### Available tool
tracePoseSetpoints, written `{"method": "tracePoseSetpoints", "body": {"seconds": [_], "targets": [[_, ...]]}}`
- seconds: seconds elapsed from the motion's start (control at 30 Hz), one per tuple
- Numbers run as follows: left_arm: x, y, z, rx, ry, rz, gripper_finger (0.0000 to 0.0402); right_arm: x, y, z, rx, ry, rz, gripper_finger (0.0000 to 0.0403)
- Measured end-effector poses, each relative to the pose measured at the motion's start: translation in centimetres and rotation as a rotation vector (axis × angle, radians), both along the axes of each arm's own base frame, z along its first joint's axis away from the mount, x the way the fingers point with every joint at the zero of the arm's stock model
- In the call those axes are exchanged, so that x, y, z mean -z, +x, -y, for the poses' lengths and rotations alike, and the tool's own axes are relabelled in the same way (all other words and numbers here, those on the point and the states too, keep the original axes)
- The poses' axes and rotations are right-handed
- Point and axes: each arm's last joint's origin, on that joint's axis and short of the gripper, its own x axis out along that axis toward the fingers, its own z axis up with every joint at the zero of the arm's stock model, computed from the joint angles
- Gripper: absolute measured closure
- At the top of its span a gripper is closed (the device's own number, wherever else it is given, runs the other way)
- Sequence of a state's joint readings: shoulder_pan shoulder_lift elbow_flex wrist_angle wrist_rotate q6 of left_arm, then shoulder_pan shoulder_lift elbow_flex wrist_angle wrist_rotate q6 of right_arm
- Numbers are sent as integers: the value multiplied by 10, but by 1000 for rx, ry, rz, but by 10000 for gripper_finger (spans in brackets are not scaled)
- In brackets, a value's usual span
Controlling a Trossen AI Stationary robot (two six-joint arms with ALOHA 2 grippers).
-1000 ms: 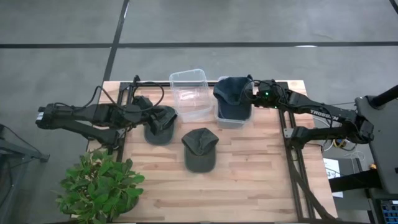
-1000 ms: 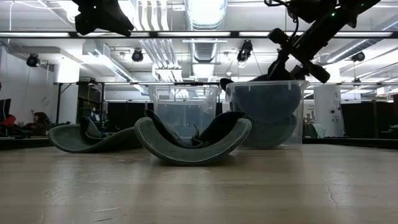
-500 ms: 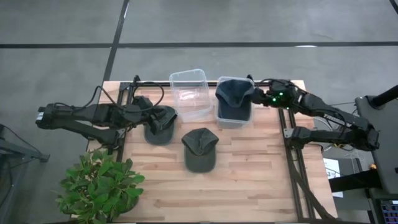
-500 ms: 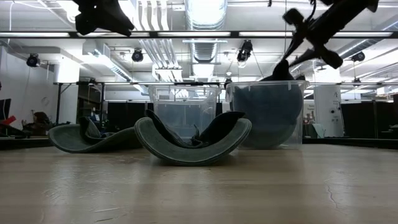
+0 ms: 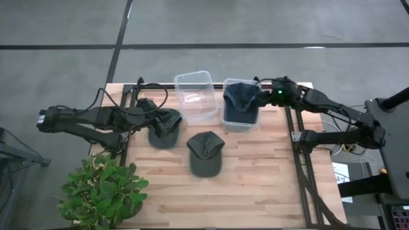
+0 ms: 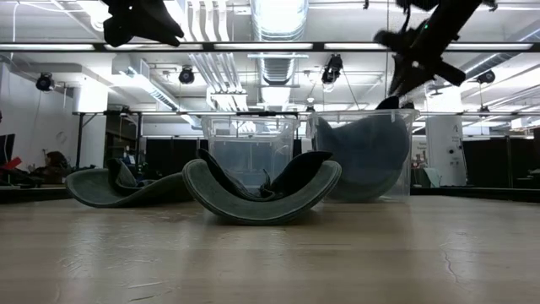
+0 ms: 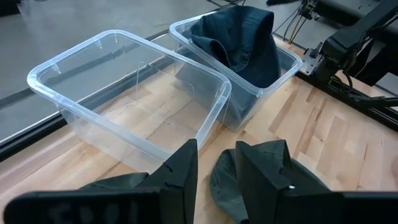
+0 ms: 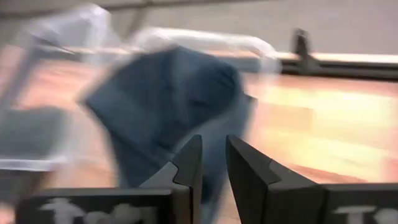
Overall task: Pick & Place hat
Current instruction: Put the dark blue cap into the right transparent bin
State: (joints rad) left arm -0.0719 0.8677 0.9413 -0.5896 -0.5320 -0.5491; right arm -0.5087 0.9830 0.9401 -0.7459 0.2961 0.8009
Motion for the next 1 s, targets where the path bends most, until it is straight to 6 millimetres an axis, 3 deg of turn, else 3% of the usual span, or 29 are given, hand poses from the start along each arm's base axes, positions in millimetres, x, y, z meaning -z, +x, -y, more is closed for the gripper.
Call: {"method": "tracePoseSetpoints", "body": {"seconds": [0.17,0.77,0.9,1.0], "targets": [[0,0,0,-3,-6,4,301,16,14,8,-9,15,-113,354],[-2,1,0,-13,-26,36,301,48,46,24,-114,95,-214,360],[-2,1,0,-13,-26,37,301,46,46,22,-123,91,-204,360],[-2,1,0,-12,-26,37,301,30,43,18,-140,53,-155,360]]}}
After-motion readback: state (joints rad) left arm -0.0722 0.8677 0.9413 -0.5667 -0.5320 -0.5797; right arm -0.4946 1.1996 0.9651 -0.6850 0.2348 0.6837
